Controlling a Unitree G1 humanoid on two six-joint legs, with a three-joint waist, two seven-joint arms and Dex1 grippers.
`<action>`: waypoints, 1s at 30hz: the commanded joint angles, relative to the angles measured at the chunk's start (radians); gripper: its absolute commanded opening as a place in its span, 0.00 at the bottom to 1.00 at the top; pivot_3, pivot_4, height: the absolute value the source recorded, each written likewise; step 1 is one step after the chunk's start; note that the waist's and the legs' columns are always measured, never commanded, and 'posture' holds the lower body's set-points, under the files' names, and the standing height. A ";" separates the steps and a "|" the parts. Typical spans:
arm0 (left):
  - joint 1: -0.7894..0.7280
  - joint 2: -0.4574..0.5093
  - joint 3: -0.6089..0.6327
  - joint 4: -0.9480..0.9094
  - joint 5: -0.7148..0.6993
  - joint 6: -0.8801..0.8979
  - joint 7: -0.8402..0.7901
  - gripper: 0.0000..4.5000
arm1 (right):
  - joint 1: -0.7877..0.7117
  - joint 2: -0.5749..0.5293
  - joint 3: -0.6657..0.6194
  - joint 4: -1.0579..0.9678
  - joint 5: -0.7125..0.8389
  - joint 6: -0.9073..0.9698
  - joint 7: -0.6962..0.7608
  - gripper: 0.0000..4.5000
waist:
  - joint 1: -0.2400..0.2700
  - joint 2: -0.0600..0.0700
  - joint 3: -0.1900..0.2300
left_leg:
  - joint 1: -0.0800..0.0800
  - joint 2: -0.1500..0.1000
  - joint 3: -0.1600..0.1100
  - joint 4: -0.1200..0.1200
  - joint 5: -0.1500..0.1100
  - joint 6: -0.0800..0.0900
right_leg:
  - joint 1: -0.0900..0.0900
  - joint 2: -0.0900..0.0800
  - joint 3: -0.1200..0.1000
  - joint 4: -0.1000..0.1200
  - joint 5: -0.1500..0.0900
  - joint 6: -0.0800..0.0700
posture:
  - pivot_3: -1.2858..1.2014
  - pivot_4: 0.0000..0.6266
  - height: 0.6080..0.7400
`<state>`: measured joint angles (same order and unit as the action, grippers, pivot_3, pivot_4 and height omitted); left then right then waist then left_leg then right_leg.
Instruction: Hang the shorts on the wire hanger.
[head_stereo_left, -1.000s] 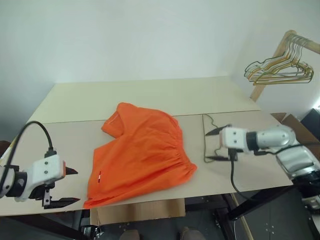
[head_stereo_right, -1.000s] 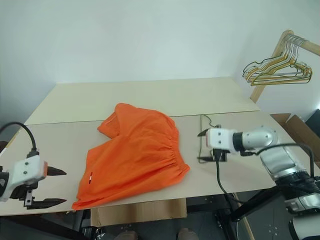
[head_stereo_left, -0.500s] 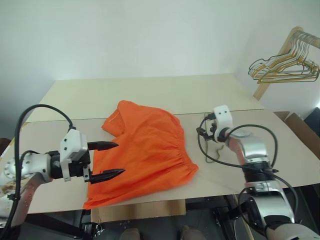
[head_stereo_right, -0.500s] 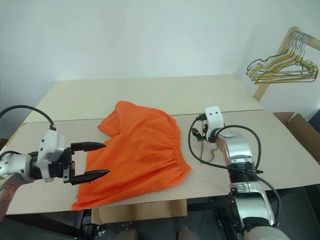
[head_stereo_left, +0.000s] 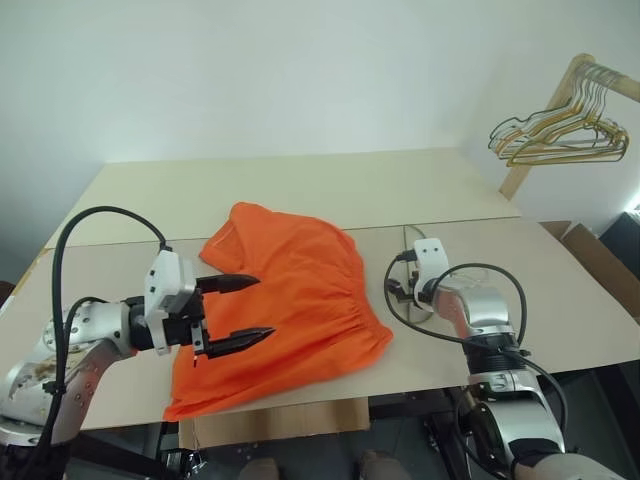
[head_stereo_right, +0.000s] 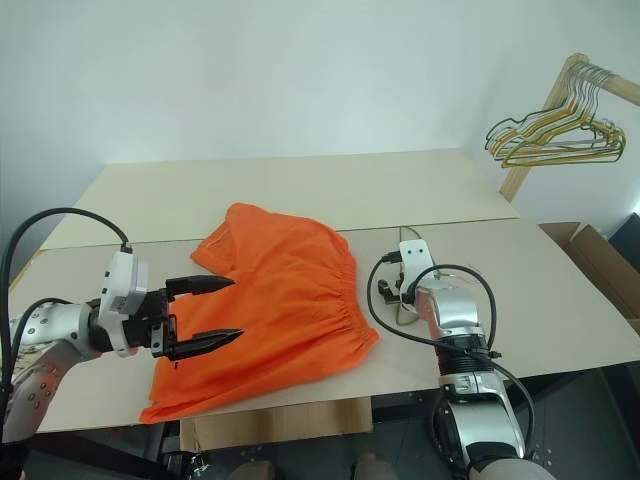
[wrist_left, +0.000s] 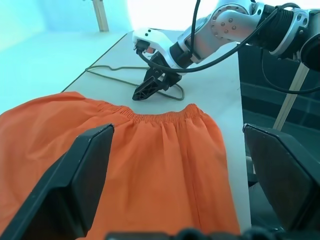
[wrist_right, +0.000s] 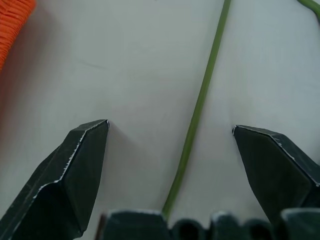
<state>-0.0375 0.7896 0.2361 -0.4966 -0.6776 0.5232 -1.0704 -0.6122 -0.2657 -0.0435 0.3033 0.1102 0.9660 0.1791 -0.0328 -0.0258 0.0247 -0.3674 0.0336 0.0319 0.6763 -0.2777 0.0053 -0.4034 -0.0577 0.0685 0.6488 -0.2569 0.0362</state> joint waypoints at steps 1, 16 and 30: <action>0.001 0.006 0.016 -0.027 -0.020 -0.022 -0.001 1.00 | 0.007 0.005 0.016 0.041 -0.003 0.051 0.009 0.88 | -0.001 0.000 -0.002 | 0.000 0.000 0.000 0.000 0.000 0.000 | 0.000 0.000 0.000 0.000 0.000 0.000 | 0.54 0.00 1.00; 0.030 0.009 -0.009 -0.027 0.015 -0.072 -0.003 1.00 | 0.025 0.037 0.003 0.133 -0.027 0.023 -0.012 0.00 | -0.010 -0.005 -0.010 | 0.016 0.001 -0.002 -0.003 -0.001 0.000 | 0.016 0.002 -0.001 -0.003 -0.001 0.001 | 0.55 0.00 1.00; -0.143 -0.173 0.045 0.082 -0.201 0.081 0.269 1.00 | 0.028 0.039 -0.016 -0.248 -0.037 -0.293 -0.041 0.00 | -0.008 0.005 -0.003 | 0.010 0.000 -0.005 -0.003 -0.001 0.000 | 0.010 0.001 0.001 -0.003 -0.001 0.002 | 0.54 0.00 1.00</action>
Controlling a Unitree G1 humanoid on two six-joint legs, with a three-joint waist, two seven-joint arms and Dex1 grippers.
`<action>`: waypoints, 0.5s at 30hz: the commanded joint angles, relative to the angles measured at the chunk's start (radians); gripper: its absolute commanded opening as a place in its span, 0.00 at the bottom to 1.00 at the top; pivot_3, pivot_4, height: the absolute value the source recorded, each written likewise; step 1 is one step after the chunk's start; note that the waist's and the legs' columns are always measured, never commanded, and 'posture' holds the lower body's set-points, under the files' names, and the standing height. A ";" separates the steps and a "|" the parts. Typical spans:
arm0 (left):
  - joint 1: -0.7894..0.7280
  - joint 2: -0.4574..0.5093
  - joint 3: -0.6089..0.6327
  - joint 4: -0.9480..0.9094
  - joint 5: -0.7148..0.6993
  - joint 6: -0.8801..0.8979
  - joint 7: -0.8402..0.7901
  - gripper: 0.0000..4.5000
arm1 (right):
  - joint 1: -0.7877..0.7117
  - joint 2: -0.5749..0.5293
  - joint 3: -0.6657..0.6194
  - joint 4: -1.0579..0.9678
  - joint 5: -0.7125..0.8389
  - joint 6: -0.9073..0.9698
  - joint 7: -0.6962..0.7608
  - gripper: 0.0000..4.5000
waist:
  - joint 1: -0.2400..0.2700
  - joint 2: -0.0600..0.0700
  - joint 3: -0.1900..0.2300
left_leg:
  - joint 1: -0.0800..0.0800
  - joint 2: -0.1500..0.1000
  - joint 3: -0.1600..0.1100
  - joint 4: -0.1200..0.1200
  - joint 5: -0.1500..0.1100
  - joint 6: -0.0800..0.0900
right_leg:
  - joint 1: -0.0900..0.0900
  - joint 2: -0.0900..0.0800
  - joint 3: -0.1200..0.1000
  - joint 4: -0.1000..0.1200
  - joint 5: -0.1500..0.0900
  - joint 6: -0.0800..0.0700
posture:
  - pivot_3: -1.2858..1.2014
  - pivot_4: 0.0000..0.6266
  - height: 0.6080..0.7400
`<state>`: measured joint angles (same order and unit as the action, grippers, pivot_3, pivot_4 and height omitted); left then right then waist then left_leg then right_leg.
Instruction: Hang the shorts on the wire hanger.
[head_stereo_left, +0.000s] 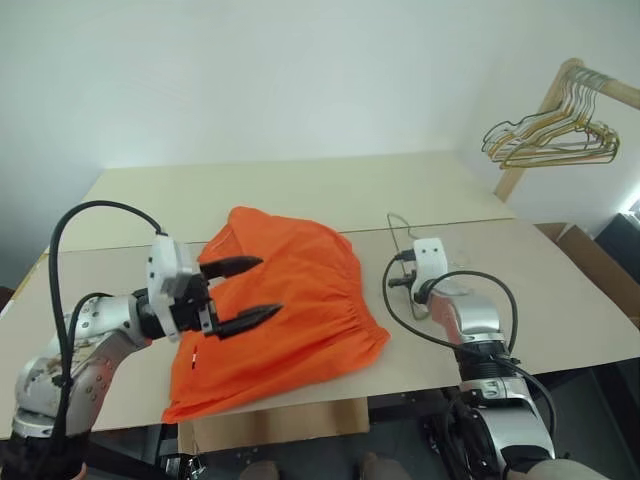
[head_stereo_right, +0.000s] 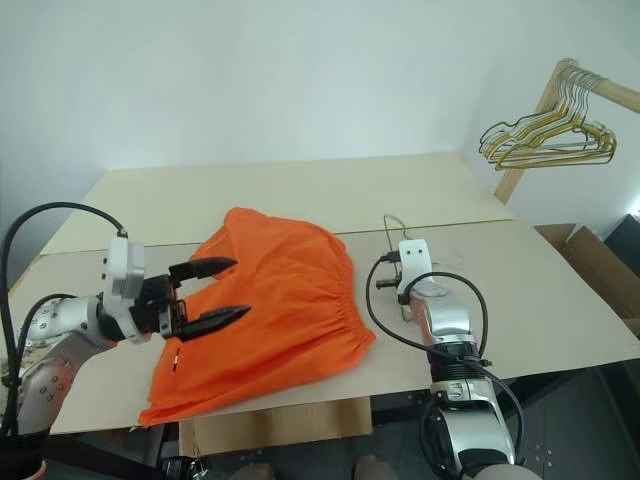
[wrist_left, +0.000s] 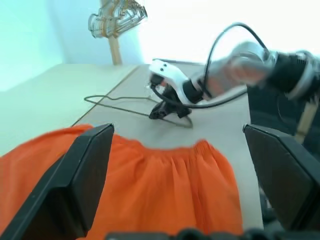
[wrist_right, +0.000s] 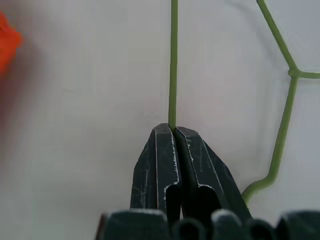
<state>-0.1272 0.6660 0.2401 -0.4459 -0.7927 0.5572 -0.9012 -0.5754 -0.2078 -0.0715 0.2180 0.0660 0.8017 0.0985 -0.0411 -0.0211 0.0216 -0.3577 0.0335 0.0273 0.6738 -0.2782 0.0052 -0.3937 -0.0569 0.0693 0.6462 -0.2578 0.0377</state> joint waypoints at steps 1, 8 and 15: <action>-0.092 -0.087 0.052 0.061 -0.132 0.087 0.173 1.00 | 0.012 -0.038 0.058 -0.212 -0.024 -0.217 0.066 0.00 | 0.000 0.000 0.000 | -0.002 0.000 -0.001 0.000 0.000 0.000 | -0.002 0.000 0.000 0.000 0.000 0.000 | 0.54 0.00 1.00; -0.281 -0.283 0.114 0.208 -0.384 0.205 0.454 1.00 | 0.115 -0.079 0.204 -0.412 -0.100 -0.584 0.171 0.00 | 0.001 -0.001 -0.001 | -0.012 -0.001 -0.006 0.002 0.000 -0.001 | -0.012 -0.002 0.000 0.001 0.001 0.001 | 0.54 0.00 1.00; -0.364 -0.342 0.113 0.252 -0.406 0.184 0.493 1.00 | 0.168 -0.093 0.282 -0.462 -0.145 -0.780 0.234 0.00 | 0.006 -0.001 0.000 | -0.012 -0.003 -0.006 0.003 0.000 -0.001 | -0.010 -0.002 0.000 0.001 0.001 0.002 | 0.54 0.00 1.00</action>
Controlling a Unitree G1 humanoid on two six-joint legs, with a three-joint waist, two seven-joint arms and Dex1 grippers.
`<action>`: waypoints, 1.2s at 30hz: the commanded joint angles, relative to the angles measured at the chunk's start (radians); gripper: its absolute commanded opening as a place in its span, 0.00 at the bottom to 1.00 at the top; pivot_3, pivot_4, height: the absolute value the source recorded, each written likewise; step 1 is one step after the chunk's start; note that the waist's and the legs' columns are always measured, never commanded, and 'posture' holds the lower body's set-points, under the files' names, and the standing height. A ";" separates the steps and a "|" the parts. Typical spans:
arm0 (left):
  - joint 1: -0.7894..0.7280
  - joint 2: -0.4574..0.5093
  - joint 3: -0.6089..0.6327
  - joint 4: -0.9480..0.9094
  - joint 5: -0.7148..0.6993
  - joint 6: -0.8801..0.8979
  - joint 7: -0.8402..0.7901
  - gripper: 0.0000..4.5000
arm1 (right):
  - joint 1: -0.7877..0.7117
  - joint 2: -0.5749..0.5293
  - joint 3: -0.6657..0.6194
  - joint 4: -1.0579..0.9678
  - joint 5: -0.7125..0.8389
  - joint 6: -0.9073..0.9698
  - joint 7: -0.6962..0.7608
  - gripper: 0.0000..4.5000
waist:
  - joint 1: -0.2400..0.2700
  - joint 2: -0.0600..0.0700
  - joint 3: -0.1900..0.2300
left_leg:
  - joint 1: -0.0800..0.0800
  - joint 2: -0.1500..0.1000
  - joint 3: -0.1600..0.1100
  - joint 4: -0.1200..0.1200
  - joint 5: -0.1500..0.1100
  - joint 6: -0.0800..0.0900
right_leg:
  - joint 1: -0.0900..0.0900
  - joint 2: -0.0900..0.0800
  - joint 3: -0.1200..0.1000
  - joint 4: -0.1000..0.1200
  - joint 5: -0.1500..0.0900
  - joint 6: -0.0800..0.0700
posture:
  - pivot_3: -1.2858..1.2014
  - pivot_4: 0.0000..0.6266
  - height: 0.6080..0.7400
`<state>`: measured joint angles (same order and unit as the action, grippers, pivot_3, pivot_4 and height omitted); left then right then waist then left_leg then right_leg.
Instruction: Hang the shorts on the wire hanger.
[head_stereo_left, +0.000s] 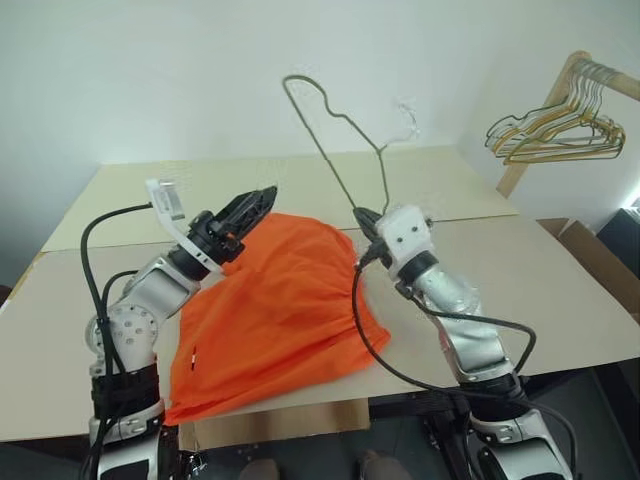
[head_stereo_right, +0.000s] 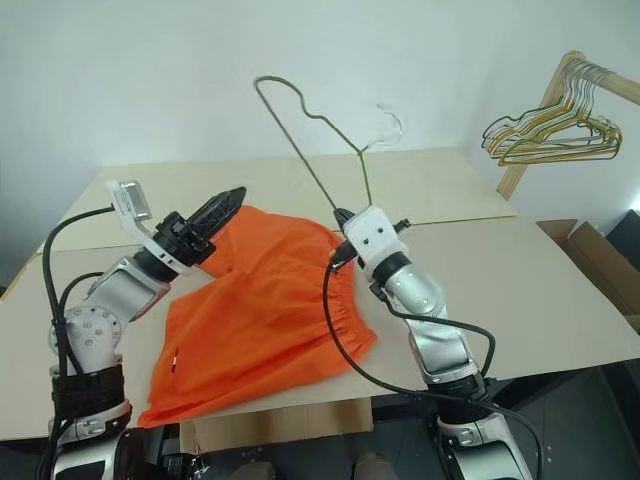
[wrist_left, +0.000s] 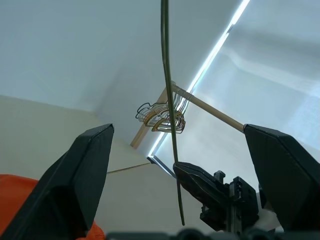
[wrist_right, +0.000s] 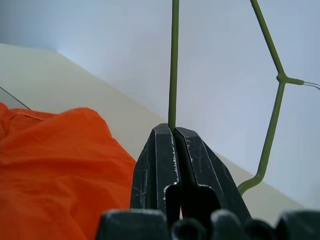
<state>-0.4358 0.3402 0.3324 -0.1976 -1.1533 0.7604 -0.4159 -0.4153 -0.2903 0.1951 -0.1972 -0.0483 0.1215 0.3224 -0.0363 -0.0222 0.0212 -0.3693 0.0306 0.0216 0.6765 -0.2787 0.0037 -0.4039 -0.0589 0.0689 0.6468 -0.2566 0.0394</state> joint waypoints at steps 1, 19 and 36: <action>-0.073 -0.026 0.022 0.016 -0.049 -0.025 0.015 1.00 | 0.016 -0.011 0.021 -0.047 -0.032 -0.119 0.018 0.00 | 0.003 0.000 0.000 | 0.000 0.000 0.000 0.000 0.000 0.000 | 0.000 0.000 0.000 0.000 0.000 0.000 | 0.54 0.00 1.00; -0.164 -0.059 0.005 0.086 -0.026 -0.041 0.006 0.49 | 0.052 -0.014 0.059 -0.028 -0.115 -0.222 0.047 0.00 | 0.020 -0.001 0.000 | 0.000 0.000 0.005 0.001 0.000 -0.001 | 0.001 0.001 0.000 -0.001 0.000 0.000 | 0.53 0.00 1.00; -0.139 -0.057 -0.038 0.078 0.173 -0.178 -0.055 0.00 | 0.039 -0.023 0.052 0.009 -0.182 -0.239 0.053 0.48 | 0.021 -0.001 0.000 | 0.000 -0.001 0.006 0.000 0.001 -0.001 | 0.001 0.001 0.000 -0.001 0.000 0.000 | 0.54 0.00 1.00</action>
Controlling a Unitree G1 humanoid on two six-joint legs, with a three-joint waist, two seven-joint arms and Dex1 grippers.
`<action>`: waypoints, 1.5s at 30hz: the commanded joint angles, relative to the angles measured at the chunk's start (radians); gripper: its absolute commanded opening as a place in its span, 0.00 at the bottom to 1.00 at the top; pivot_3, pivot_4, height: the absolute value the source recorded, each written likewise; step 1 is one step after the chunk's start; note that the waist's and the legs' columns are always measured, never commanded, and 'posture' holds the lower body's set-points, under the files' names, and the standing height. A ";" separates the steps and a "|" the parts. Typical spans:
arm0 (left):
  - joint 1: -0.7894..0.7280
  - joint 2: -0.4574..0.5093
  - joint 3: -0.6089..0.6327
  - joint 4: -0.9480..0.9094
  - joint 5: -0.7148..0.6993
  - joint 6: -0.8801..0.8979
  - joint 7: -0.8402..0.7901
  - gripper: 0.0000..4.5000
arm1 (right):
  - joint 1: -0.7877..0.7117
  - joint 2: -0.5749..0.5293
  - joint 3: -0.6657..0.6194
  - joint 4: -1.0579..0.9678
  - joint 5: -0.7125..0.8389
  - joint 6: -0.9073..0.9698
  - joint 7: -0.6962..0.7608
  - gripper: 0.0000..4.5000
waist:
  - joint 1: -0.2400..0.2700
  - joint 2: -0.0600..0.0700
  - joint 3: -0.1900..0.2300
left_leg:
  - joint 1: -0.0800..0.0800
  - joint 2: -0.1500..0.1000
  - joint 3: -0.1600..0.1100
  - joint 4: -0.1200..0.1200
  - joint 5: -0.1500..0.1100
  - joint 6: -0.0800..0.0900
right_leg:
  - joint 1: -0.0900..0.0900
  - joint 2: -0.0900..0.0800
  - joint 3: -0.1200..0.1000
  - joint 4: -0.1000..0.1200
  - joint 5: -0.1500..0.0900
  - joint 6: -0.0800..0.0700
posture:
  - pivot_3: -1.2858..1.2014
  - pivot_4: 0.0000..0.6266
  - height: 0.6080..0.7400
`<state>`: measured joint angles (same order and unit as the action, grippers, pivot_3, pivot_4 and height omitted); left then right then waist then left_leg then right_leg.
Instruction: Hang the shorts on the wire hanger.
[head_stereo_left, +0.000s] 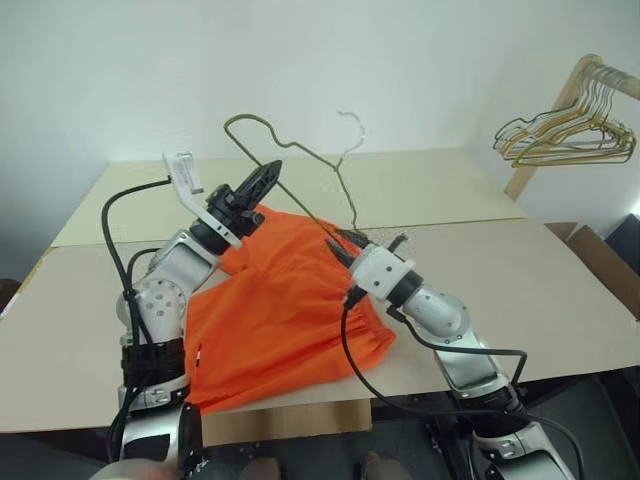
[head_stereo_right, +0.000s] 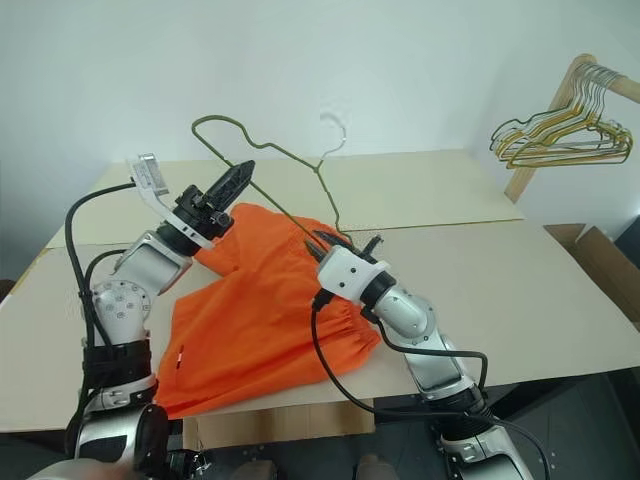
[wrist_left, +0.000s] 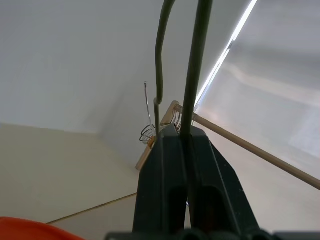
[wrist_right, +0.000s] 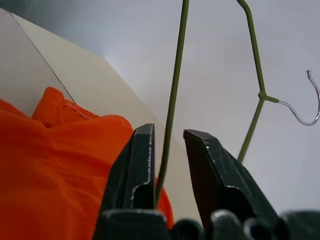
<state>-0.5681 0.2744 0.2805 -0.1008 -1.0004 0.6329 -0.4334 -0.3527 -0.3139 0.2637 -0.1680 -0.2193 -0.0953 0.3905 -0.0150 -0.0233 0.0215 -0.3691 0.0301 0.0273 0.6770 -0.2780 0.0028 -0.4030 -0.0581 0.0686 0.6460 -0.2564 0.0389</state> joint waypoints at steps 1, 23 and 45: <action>-0.005 0.020 0.014 -0.019 0.030 -0.058 -0.055 0.00 | -0.022 0.007 -0.033 -0.027 0.029 0.005 0.002 0.48 | 0.000 0.000 0.000 | 0.000 0.000 0.000 0.000 0.000 0.000 | 0.000 0.000 0.000 0.000 0.000 0.000 | 0.54 0.00 1.00; -0.001 0.285 0.117 -0.026 -0.223 0.043 -0.636 0.00 | -0.140 -0.366 -0.304 0.177 1.041 0.850 0.979 0.48 | -0.004 -0.001 0.001 | 0.000 0.002 0.001 0.001 -0.001 0.002 | 0.002 0.002 -0.002 -0.003 0.000 0.000 | 0.53 0.00 1.00; 0.034 0.234 0.101 -0.052 -0.214 0.030 -0.625 0.00 | -0.305 -0.204 -0.127 0.203 0.969 0.898 0.972 0.48 | 0.004 -0.001 0.001 | -0.001 0.003 0.000 0.002 -0.001 0.002 | 0.001 0.001 -0.002 -0.002 0.000 0.000 | 0.54 0.00 1.00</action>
<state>-0.5294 0.5100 0.3743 -0.1312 -1.2076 0.6780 -1.0615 -0.6265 -0.5233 0.1519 0.0621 0.7467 0.7963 1.3729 -0.0113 -0.0246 0.0227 -0.3697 0.0326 0.0277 0.6787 -0.2791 0.0047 -0.4020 -0.0568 0.0665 0.6445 -0.2563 0.0390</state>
